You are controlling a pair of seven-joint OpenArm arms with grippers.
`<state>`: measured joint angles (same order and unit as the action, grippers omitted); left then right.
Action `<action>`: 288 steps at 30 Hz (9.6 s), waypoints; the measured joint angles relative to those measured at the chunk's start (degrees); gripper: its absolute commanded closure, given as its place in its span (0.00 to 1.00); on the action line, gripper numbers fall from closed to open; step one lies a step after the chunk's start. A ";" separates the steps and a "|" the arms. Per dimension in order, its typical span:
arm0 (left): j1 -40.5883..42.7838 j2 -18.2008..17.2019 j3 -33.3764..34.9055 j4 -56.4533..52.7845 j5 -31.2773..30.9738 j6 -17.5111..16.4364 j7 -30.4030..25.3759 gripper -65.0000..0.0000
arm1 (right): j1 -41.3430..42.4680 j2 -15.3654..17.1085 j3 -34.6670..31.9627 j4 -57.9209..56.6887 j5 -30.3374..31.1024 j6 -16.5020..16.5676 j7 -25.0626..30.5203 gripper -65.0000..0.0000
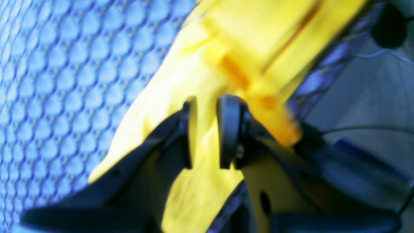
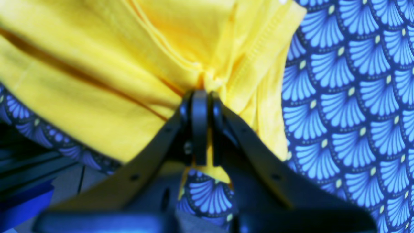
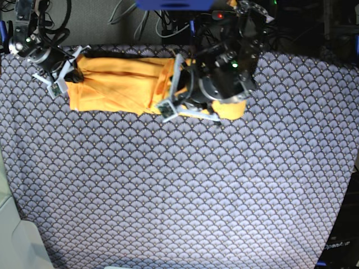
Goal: Fold the T-shirt properly
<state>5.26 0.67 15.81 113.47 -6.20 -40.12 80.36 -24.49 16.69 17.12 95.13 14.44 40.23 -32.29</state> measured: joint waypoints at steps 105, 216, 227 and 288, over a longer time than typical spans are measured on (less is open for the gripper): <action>-2.38 -7.63 -22.49 -22.10 -1.18 0.00 -0.90 0.94 | 12.92 -5.77 12.98 -3.26 8.11 -0.20 -29.18 0.29; -3.56 -6.54 -32.96 -24.24 -3.76 -0.22 -3.04 0.94 | 12.87 -10.91 -21.31 18.75 30.93 -0.20 -39.15 1.00; -3.72 -6.19 -32.98 -24.22 -3.26 -0.20 -2.73 0.94 | 17.03 -7.21 -19.63 18.82 53.35 -0.20 -39.06 1.00; -0.35 -13.92 -42.73 -24.48 -1.62 0.00 -1.79 0.94 | 31.95 -17.59 -49.00 -9.64 26.88 -0.22 -18.88 1.00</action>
<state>4.91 -13.26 -26.92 88.99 -7.81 -40.12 78.56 7.46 -0.91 -31.88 85.49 41.32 40.01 -51.18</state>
